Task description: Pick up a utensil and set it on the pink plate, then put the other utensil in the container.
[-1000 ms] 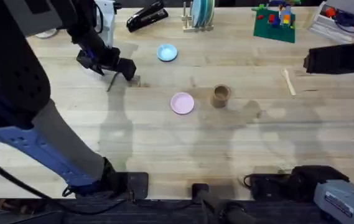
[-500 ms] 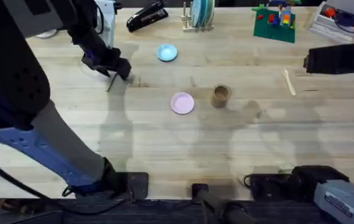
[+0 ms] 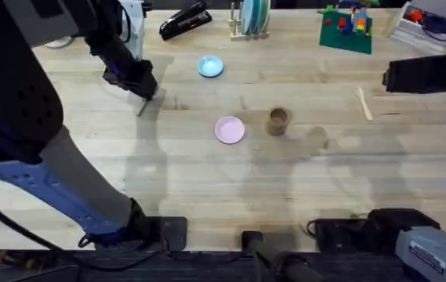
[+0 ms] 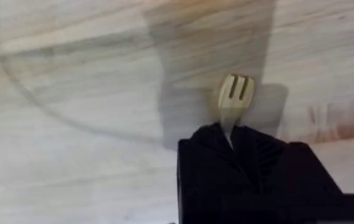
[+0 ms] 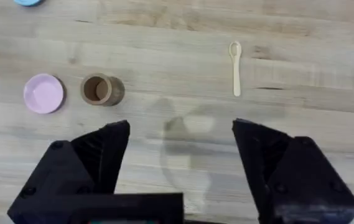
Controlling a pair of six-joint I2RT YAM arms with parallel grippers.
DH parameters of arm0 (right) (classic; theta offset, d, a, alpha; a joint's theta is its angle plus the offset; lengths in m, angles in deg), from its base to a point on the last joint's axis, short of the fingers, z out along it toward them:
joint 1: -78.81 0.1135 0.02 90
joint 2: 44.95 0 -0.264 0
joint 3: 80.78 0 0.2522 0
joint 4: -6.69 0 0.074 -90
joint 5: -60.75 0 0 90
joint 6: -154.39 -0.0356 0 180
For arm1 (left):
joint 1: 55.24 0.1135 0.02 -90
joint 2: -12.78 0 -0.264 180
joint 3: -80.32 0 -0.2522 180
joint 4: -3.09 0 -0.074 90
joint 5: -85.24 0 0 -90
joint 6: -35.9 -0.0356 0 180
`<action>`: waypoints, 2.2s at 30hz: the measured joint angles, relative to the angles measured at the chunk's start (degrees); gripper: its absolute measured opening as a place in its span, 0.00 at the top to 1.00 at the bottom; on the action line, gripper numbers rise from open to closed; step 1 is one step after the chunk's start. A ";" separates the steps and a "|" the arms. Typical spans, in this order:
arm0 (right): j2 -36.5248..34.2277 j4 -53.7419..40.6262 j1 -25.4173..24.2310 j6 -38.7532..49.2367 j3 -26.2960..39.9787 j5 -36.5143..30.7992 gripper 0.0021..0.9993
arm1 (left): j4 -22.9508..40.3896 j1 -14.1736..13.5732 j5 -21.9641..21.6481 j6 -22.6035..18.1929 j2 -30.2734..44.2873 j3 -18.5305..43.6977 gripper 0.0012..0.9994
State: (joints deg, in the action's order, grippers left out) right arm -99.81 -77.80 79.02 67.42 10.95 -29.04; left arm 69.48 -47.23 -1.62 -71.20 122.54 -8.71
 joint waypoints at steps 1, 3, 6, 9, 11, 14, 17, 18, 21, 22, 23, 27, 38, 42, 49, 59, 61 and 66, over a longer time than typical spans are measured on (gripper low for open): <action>0.00 0.02 0.00 0.00 0.00 0.00 0.00 | 0.91 0.00 -0.14 0.36 0.08 0.22 0.96; 0.00 0.01 0.00 0.00 0.00 0.00 0.00 | 2.99 -0.17 -0.42 1.14 0.12 0.44 0.96; 0.00 0.02 0.00 0.00 0.00 0.00 0.00 | 5.13 -0.73 -0.87 1.96 0.12 1.38 0.96; 0.00 0.02 0.00 0.00 0.00 0.00 0.00 | 7.06 -2.26 -0.83 2.58 0.13 3.79 0.96; 0.00 0.02 0.00 0.00 0.00 0.00 0.00 | 8.16 -3.70 -0.80 2.69 -0.05 5.16 0.96; 0.00 0.00 0.00 0.00 0.00 0.00 0.00 | 10.04 -6.39 -0.79 2.80 -1.62 5.94 0.96; -0.01 0.01 0.00 0.00 0.00 0.00 0.00 | 11.47 -9.37 -0.78 3.08 -4.28 6.01 0.96; 0.00 0.02 0.00 0.00 0.00 0.00 0.00 | 11.88 -10.42 -0.74 3.39 -5.21 6.03 0.96; -0.02 0.00 0.00 0.00 0.00 0.00 0.00 | 12.97 -13.44 0.47 3.95 -7.77 6.12 0.96; -0.02 0.00 0.00 0.00 0.00 0.00 0.00 | 13.32 -14.53 0.94 4.11 -8.46 6.12 0.96; 0.00 0.00 0.00 0.00 0.00 0.00 0.00 | 13.65 -15.62 1.43 4.31 -9.06 6.12 0.96; 0.00 0.00 0.00 0.00 0.00 0.00 0.00 | 14.30 -19.97 2.42 5.72 -9.86 6.32 0.96; 0.00 0.00 0.00 0.00 0.00 0.00 0.01 | 11.99 -30.91 3.37 10.67 -9.84 6.32 0.96; 0.00 0.00 0.00 0.00 0.00 0.00 0.00 | 10.17 -33.14 3.50 12.74 -9.84 6.30 0.96; -0.01 0.02 0.00 0.00 0.00 0.00 0.01 | 8.70 -35.73 3.52 14.35 -9.84 4.84 0.96; 0.00 0.02 0.00 0.00 0.00 0.00 0.00 | 7.37 -36.94 3.86 16.26 -9.84 3.85 0.96; 0.00 0.02 0.00 0.00 0.00 0.00 0.00 | 6.60 -36.92 4.51 16.47 -9.84 2.65 0.96; 0.00 0.00 0.00 0.00 0.00 0.00 0.00 | 5.20 -37.07 5.70 16.90 -9.84 -2.06 0.96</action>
State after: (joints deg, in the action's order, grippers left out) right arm -99.80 -77.80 79.02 67.42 10.95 -29.04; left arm 74.69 -84.30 4.07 -54.29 112.70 -10.76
